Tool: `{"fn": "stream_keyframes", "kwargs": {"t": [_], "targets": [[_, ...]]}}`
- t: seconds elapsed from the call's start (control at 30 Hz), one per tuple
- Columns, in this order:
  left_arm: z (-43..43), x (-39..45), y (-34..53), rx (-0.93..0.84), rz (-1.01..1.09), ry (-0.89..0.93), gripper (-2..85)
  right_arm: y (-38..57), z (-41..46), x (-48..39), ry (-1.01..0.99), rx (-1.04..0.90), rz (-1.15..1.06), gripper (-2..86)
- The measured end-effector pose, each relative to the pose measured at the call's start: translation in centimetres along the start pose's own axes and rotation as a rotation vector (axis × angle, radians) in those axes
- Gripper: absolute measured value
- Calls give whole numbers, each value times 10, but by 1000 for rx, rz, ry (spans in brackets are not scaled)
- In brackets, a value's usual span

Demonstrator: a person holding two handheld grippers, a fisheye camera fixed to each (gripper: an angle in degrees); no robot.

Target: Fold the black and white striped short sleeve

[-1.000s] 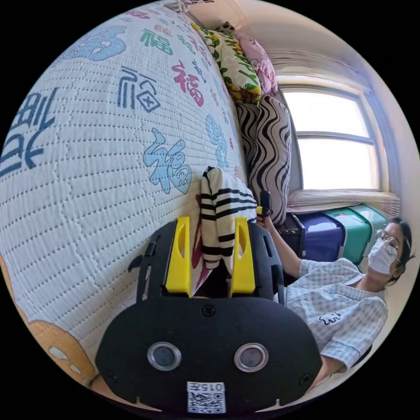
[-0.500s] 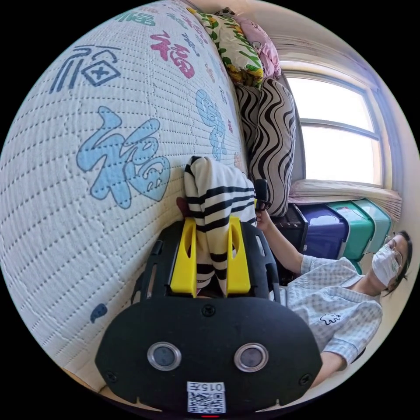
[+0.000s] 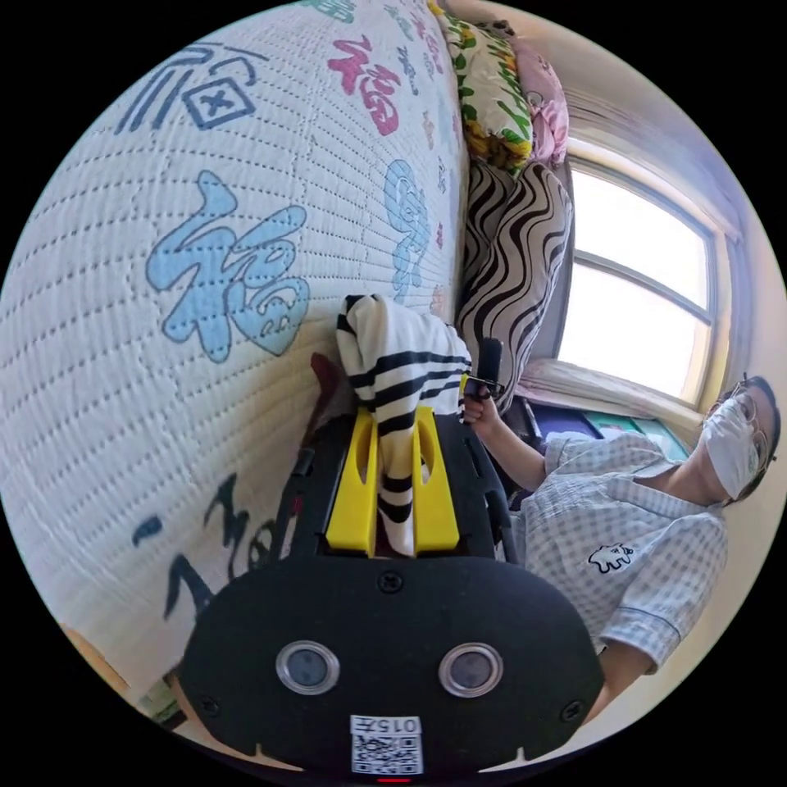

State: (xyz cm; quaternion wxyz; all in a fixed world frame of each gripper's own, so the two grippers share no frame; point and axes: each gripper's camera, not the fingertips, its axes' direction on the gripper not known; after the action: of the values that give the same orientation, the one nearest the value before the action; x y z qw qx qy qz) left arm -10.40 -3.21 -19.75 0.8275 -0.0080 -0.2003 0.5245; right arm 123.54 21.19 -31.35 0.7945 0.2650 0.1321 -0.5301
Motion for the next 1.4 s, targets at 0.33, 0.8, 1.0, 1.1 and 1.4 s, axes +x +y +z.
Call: {"fn": "stream_keyframes", "kwargs": {"t": [0.33, 0.8, 1.0, 1.1, 1.4], "targets": [[-203, 114, 84, 171, 11, -32, 64, -90, 137, -114, -33, -204, -121, 62], [-608, 93, 147, 276, -12, -256, 64, -255, 526, -213, -162, -174, -278, 61], [-632, 28, 109, 203, -135, -315, 67, -292, 601, -195, 55, -174, -222, 61], [-630, 23, 112, 211, -76, -247, 69, -296, 604, -178, 31, -164, -171, 58], [-601, 90, 283, 634, -127, -512, 103, -249, 570, -164, 211, -212, -136, 86]]}}
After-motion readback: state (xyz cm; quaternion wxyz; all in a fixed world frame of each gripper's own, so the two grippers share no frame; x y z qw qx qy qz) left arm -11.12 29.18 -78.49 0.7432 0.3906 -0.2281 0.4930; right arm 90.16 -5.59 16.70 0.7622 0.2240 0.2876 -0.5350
